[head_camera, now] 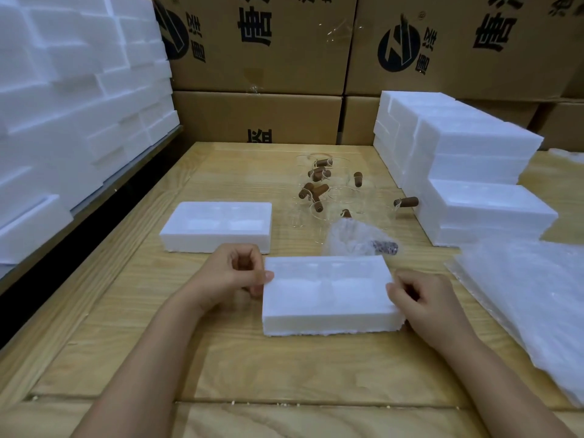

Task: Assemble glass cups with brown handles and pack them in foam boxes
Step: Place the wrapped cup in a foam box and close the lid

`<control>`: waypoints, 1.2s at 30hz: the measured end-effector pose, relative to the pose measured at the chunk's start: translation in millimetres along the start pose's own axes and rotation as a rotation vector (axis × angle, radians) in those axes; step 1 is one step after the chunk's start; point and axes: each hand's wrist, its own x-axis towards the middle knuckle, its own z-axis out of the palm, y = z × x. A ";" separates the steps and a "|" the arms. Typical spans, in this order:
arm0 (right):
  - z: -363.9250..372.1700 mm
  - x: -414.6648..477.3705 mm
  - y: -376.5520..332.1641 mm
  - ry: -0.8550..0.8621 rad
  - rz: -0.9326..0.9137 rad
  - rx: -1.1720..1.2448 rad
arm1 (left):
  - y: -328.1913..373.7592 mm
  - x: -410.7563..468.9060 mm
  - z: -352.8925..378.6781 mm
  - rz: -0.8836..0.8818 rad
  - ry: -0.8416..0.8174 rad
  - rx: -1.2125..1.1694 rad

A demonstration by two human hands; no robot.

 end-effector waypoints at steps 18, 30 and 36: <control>-13.4 88.2 0.5 -0.123 0.513 0.110 | 46.4 61.6 58.4 -0.008 -0.023 0.597; -8.9 78.8 12.5 0.162 0.349 0.543 | 30.2 77.0 71.1 0.126 0.147 0.404; -20.4 72.3 -14.7 0.185 0.236 0.701 | 62.4 67.8 59.9 0.289 0.192 0.269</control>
